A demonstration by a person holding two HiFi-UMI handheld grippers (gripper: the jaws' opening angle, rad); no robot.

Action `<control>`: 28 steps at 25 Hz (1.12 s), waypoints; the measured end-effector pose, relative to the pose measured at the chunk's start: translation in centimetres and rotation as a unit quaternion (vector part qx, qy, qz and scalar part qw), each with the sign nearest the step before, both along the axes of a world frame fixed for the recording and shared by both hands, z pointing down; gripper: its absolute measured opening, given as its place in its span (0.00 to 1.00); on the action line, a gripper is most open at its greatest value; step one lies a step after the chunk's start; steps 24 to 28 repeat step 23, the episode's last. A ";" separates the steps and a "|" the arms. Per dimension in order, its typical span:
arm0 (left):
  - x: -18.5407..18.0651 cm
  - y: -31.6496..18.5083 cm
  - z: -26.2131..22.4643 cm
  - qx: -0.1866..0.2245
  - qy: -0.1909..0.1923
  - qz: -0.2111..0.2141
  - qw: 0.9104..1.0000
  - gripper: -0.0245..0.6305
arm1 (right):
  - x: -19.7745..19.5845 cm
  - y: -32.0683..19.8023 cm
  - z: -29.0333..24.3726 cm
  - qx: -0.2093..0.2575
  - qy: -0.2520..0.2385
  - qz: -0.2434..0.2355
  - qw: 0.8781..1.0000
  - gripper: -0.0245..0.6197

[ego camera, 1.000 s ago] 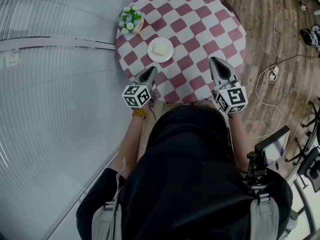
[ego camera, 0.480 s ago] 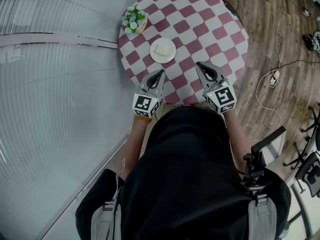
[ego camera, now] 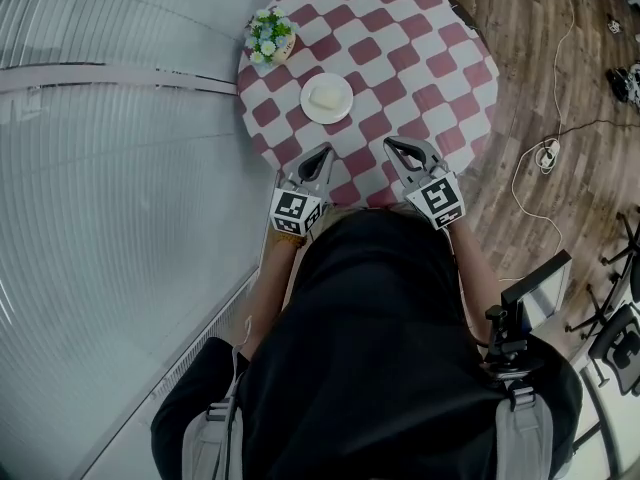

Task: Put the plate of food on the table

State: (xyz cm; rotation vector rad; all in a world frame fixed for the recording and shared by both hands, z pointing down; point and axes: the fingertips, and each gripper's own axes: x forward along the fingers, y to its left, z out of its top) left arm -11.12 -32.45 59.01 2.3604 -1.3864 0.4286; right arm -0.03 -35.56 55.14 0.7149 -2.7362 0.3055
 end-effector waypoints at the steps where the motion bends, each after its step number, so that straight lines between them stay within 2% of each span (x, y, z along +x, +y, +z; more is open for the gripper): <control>1: -0.1 -0.1 0.1 -0.001 0.000 -0.001 1.000 0.05 | -0.1 0.0 0.1 0.000 0.000 -0.002 1.000 0.05; 14: -0.3 0.5 1.7 -0.028 -0.009 -0.004 1.000 0.05 | -0.5 0.1 0.6 -0.005 0.008 -0.012 1.000 0.05; 28: -0.3 0.5 1.7 -0.031 -0.010 -0.009 0.999 0.05 | -0.5 0.5 0.5 -0.006 0.010 -0.016 1.000 0.05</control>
